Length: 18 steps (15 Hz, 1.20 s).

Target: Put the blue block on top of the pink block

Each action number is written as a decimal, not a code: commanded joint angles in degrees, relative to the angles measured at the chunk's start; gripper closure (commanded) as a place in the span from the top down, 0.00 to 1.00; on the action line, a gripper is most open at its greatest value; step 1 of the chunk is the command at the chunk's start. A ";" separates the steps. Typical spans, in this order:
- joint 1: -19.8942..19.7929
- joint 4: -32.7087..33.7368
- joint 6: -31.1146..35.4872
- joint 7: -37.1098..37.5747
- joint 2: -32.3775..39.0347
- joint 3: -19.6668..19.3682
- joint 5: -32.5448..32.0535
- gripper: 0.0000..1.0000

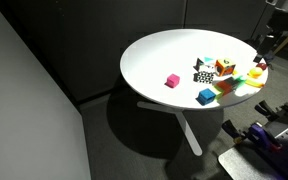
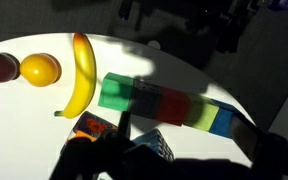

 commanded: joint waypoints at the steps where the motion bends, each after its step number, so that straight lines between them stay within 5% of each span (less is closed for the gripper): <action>1: -0.21 0.04 -0.10 -0.05 -0.02 0.24 0.11 1.00; 18: 5.45 2.86 10.31 -6.55 15.94 3.86 6.53 1.00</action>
